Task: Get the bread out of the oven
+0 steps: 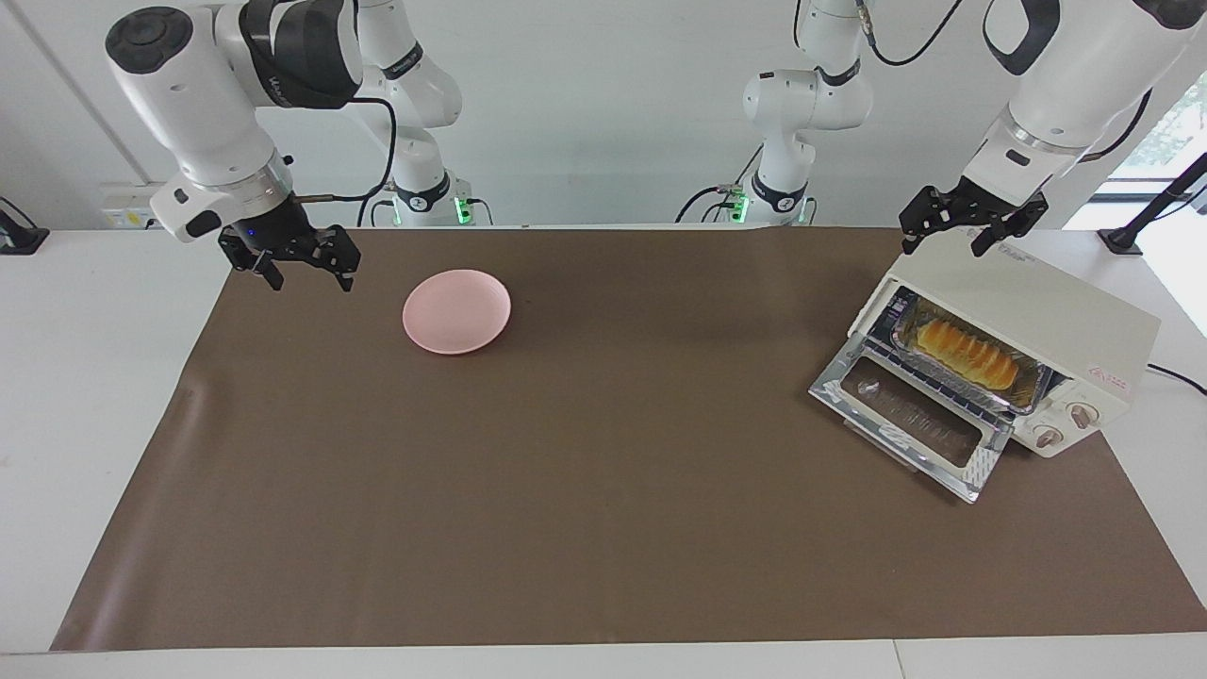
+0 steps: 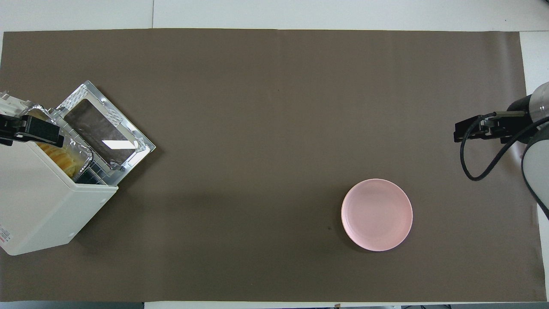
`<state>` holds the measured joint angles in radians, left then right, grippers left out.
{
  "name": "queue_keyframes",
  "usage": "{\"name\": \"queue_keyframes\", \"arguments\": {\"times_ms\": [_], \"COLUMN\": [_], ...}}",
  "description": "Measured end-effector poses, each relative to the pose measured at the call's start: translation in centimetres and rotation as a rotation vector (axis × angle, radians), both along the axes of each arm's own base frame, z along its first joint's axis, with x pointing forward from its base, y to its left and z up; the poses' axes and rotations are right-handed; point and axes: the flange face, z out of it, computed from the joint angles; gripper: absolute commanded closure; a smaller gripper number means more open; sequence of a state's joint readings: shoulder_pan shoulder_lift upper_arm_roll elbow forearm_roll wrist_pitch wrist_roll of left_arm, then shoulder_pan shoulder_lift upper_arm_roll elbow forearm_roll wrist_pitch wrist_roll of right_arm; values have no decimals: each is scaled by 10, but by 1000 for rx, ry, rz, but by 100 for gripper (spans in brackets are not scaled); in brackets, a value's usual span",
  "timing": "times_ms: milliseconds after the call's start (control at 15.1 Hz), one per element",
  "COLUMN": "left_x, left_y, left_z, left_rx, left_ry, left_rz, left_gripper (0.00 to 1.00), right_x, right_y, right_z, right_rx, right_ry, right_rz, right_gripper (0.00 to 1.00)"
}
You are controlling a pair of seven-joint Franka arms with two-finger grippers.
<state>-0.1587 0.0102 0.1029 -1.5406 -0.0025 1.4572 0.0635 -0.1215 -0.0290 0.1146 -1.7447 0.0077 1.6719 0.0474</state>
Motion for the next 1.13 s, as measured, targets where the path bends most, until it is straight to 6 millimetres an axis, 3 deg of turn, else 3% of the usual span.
{"name": "queue_keyframes", "arguments": {"times_ms": [728,927,1125], "left_x": [-1,13,46], "left_y": [5,4,-1], "left_z": [0,-23,-55], "left_rx": [14,32,72], "left_ry": [7,44,76], "left_rz": [37,77,165], "left_gripper": [0,0,0], "right_x": [0,0,0], "right_y": [0,0,0], "right_z": [0,0,0], "right_rx": [0,0,0], "right_ry": [-1,-1,-1], "right_rz": [0,0,0], "right_gripper": [0,0,0]}}
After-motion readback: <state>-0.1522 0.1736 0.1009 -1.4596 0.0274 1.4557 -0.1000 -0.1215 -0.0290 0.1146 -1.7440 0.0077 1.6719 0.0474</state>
